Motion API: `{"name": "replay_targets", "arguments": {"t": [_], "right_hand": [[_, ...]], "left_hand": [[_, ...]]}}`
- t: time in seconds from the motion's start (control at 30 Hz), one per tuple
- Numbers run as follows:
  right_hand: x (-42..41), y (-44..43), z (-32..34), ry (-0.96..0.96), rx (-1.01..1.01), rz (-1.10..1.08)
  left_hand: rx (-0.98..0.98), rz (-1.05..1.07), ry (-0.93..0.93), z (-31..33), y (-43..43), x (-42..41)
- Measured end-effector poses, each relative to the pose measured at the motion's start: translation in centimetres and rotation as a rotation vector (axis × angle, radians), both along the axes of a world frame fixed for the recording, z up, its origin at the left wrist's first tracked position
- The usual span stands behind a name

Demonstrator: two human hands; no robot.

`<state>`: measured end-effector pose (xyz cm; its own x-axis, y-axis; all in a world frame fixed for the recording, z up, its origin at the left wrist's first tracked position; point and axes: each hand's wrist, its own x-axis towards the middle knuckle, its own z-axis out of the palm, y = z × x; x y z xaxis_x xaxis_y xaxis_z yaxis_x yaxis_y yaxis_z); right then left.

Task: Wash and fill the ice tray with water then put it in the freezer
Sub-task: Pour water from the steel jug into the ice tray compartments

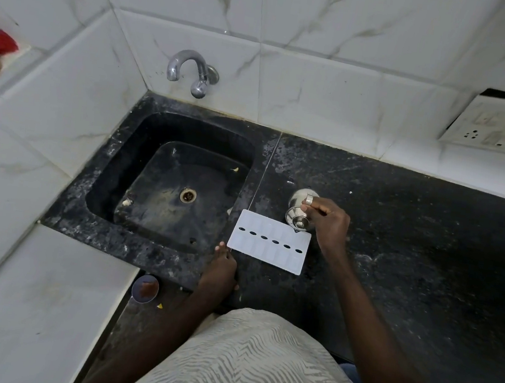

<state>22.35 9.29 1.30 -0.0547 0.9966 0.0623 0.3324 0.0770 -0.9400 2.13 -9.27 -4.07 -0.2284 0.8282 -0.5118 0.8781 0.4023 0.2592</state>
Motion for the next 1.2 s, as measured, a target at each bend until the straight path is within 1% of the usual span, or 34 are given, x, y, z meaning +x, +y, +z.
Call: {"name": "replay_targets", "arguments": {"t": [0.1, 0.23, 0.5, 0.73, 1.07, 1.2], "right_hand": [[-0.5, -0.3, 0.0, -0.025, 0.054, 0.026], [-0.8, -0.4, -0.3, -0.013, 0.085, 0.039], [-1.0, -0.2, -0.6, -0.024, 0.084, 0.041], [-1.0, -0.3, -0.7, 0.013, 0.055, 0.032], [-1.1, -0.3, -0.3, -0.010, 0.093, 0.035], [-1.6, 0.1, -0.2, -0.017, 0.050, -0.001]], "left_hand": [[0.010, 0.002, -0.005, 0.1, 0.0, 0.0], [0.016, 0.002, -0.002, 0.3, -0.1, 0.0], [0.016, -0.012, 0.006, 0.5, -0.1, -0.1], [0.013, 0.013, -0.014, 0.7, -0.2, -0.1], [-0.008, 0.009, -0.014, 0.6, -0.2, 0.0], [-0.007, 0.024, -0.020, 0.7, -0.1, 0.0]]}}
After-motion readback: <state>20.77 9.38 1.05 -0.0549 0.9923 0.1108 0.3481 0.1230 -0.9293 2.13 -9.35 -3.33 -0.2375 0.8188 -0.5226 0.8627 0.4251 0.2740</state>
